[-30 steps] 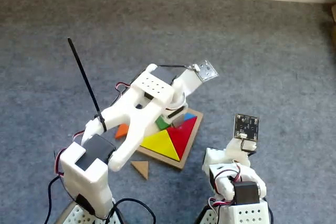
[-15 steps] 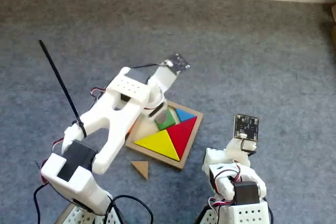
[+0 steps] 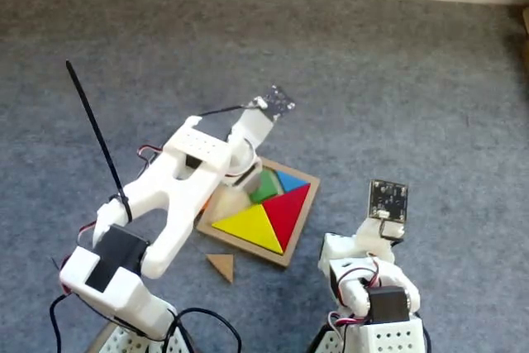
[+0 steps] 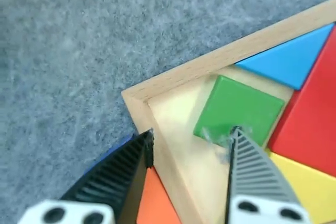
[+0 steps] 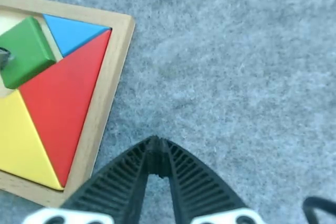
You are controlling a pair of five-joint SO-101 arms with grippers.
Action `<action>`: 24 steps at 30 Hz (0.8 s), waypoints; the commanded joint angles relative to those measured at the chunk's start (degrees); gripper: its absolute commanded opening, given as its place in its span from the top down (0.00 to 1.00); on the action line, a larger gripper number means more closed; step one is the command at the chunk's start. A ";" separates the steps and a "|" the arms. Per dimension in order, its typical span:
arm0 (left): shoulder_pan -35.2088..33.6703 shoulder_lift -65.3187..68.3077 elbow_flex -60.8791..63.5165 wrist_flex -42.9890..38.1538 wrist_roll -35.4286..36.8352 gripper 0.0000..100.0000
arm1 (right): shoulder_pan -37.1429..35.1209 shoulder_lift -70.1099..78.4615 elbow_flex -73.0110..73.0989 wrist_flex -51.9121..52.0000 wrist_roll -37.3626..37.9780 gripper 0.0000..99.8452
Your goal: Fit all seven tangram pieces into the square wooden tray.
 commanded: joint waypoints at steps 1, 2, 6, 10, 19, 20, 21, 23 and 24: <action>3.82 -1.63 0.31 -1.23 0.18 0.77 | -0.48 -1.27 8.84 0.48 -0.53 0.99; 4.35 -1.63 0.31 -1.23 0.18 0.77 | -0.48 -1.27 8.84 0.48 -0.53 0.99; 6.64 -1.71 0.13 -1.32 0.26 0.77 | -0.48 -1.27 8.84 0.48 -0.53 0.99; 7.87 -2.42 -0.31 -1.32 2.90 0.77 | -0.48 -1.27 8.84 0.48 -0.53 0.99; 3.74 -12.18 -2.07 4.40 7.91 0.77 | -0.48 -1.27 8.84 0.48 -0.53 0.99; 2.86 -13.93 -1.63 5.27 7.91 0.77 | -0.48 -1.27 8.84 0.48 -0.53 0.99; 1.89 -15.60 -0.92 5.80 7.91 0.77 | -0.48 -1.27 8.84 0.48 -0.53 0.99; -1.10 -18.77 1.01 5.89 7.91 0.77 | -0.48 -1.27 8.84 0.48 -0.53 0.99; -2.59 -19.82 1.71 5.71 8.00 0.77 | -0.57 -1.27 8.84 0.48 -0.53 0.99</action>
